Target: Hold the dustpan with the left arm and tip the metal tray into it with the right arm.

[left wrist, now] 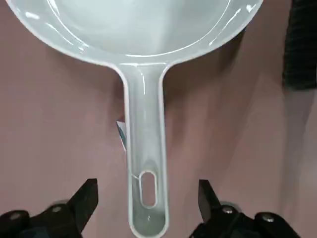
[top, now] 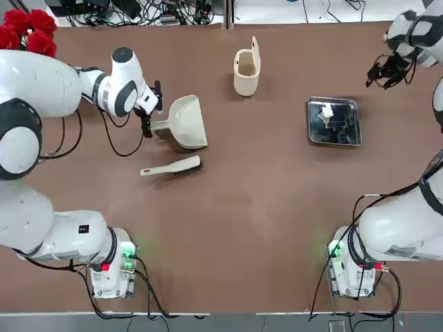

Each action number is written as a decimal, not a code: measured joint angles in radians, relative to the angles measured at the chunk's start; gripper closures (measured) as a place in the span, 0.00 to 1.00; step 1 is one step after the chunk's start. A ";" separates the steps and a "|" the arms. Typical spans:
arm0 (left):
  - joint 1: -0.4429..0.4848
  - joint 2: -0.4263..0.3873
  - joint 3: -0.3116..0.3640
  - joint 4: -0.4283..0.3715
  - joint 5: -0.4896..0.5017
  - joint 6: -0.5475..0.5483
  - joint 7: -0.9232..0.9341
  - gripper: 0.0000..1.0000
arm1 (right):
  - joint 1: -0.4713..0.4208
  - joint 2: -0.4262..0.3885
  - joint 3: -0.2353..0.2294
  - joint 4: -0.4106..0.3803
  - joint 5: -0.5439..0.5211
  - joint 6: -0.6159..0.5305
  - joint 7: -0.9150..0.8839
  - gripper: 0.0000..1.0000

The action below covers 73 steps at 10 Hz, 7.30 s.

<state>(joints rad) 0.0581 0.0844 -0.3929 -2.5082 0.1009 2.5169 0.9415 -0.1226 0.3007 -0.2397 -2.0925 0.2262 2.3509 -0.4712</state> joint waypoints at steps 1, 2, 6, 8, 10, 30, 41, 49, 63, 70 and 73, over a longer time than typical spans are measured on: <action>0.002 0.000 0.000 -0.003 0.000 0.000 -0.001 0.11 | 0.001 0.020 0.001 -0.054 0.003 0.100 -0.012 0.00; 0.002 0.000 0.000 -0.005 0.000 0.001 -0.001 0.13 | 0.002 0.031 0.002 -0.108 0.003 0.187 -0.022 0.00; 0.001 0.000 0.000 -0.006 0.000 0.001 -0.002 0.46 | 0.005 0.044 0.005 -0.221 0.006 0.312 -0.035 0.04; 0.002 0.000 0.000 -0.006 0.000 0.004 -0.003 0.67 | 0.016 0.052 0.010 -0.247 0.033 0.334 -0.036 0.06; 0.001 0.000 -0.001 -0.007 0.002 0.005 -0.003 0.67 | 0.030 0.053 0.013 -0.261 0.047 0.338 -0.037 0.16; 0.008 0.047 -0.256 0.135 -0.024 -0.069 -0.127 0.67 | 0.058 0.042 0.019 -0.109 0.189 0.028 -0.030 0.95; -0.161 0.212 -0.312 0.278 0.051 -0.080 -0.494 0.67 | 0.167 -0.245 0.287 -0.050 -0.048 -0.247 0.522 0.95; -0.211 0.343 -0.311 0.384 0.206 -0.080 -0.653 0.67 | 0.175 -0.370 0.743 0.038 -0.261 -0.545 1.112 0.95; -0.224 0.375 -0.310 0.395 0.291 -0.081 -0.712 0.67 | 0.190 -0.160 1.113 0.239 -0.726 -0.858 1.599 0.95; -0.224 0.376 -0.310 0.396 0.291 -0.082 -0.712 0.67 | 0.213 -0.113 1.209 0.283 -0.916 -0.965 1.727 0.95; -0.224 0.376 -0.310 0.396 0.291 -0.082 -0.719 0.67 | 0.225 -0.058 1.212 0.299 -0.983 -0.994 1.747 0.95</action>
<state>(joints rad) -0.1658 0.4605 -0.7025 -2.1124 0.3923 2.4346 0.2226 0.1026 0.2427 0.9721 -1.7940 -0.7569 1.3569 1.2761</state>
